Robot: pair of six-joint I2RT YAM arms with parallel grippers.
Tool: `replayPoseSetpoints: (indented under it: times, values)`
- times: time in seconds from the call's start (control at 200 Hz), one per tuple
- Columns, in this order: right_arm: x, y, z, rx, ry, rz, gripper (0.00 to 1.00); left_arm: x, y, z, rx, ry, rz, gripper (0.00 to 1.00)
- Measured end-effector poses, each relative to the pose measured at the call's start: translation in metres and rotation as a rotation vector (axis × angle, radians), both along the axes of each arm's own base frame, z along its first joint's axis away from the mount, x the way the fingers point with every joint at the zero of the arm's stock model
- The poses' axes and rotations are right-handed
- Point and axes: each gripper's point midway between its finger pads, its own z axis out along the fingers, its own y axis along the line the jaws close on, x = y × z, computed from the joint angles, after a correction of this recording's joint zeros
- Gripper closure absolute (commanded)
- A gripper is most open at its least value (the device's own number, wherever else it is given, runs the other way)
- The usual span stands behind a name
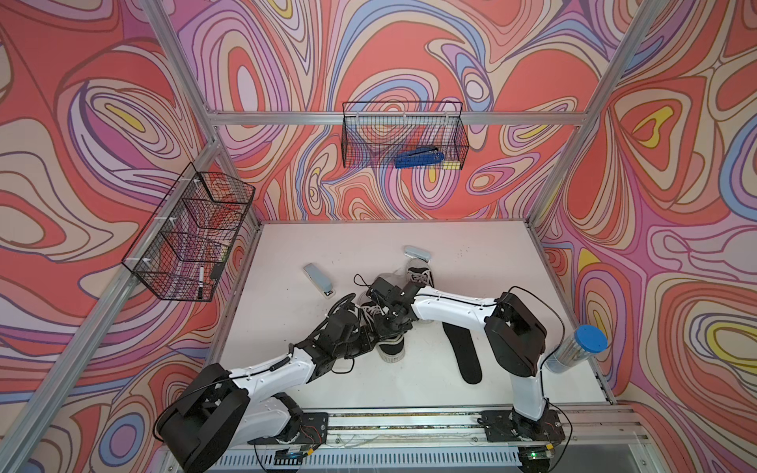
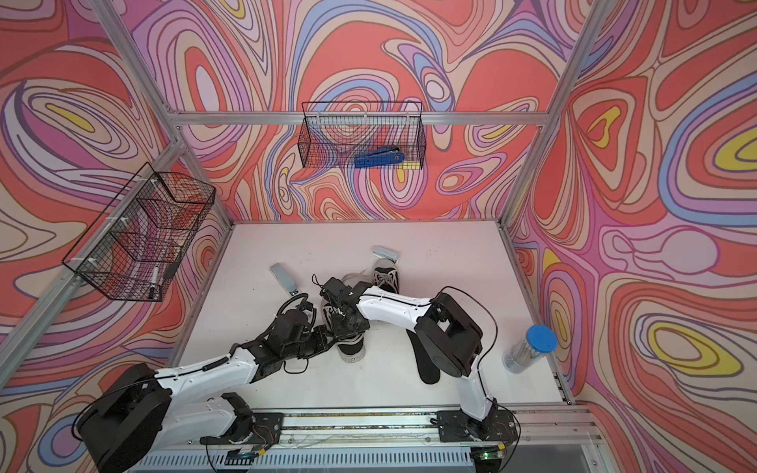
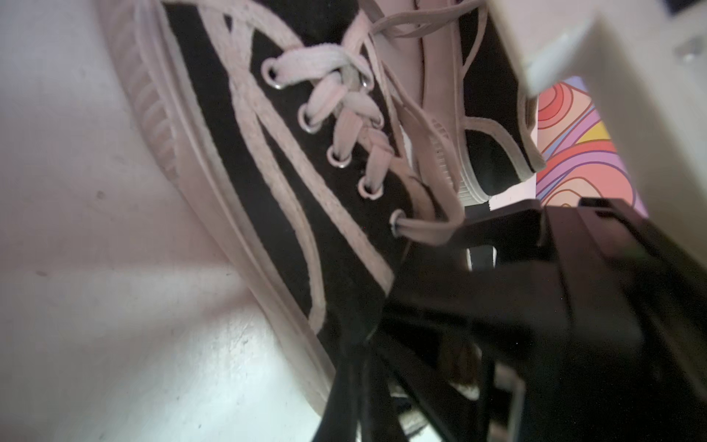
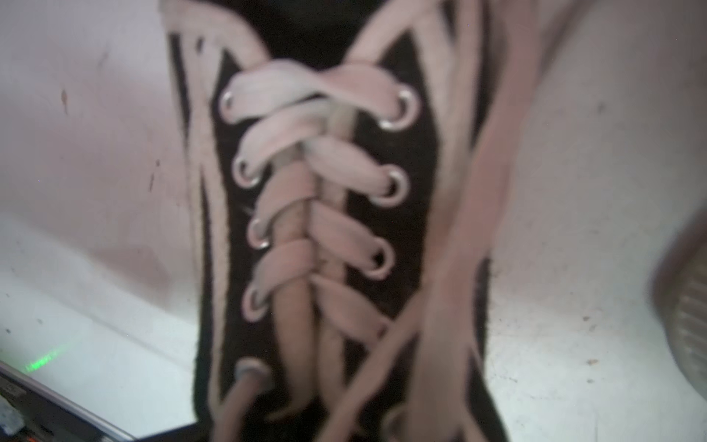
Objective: Remove the insole from the shoe
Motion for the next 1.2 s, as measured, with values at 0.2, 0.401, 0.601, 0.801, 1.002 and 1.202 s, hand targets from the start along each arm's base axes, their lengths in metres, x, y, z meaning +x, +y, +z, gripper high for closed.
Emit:
replayPoseSetpoints:
  times: [0.2,0.401,0.601,0.801,1.002,1.202]
  values:
    - [-0.001,0.002,-0.004,-0.037,-0.013,0.018,0.46,-0.002,0.006,-0.006,-0.006,0.015,0.023,1.00]
    - [-0.001,0.000,-0.012,-0.115,-0.022,-0.004,0.66,-0.001,0.005,-0.003,-0.016,0.006,0.023,1.00]
    - [0.003,-0.002,-0.012,-0.146,-0.052,-0.035,0.88,-0.001,0.005,0.002,-0.022,-0.005,0.028,1.00]
    - [0.005,-0.001,-0.009,-0.142,-0.071,-0.050,1.00,-0.003,0.007,0.002,-0.022,0.010,0.040,1.00]
    - [0.006,-0.001,-0.007,-0.135,-0.079,-0.052,1.00,-0.006,0.012,0.003,-0.010,0.019,0.054,1.00]
    - [0.006,-0.002,-0.004,-0.099,-0.072,-0.059,1.00,-0.008,0.015,0.001,0.000,0.027,0.058,1.00]
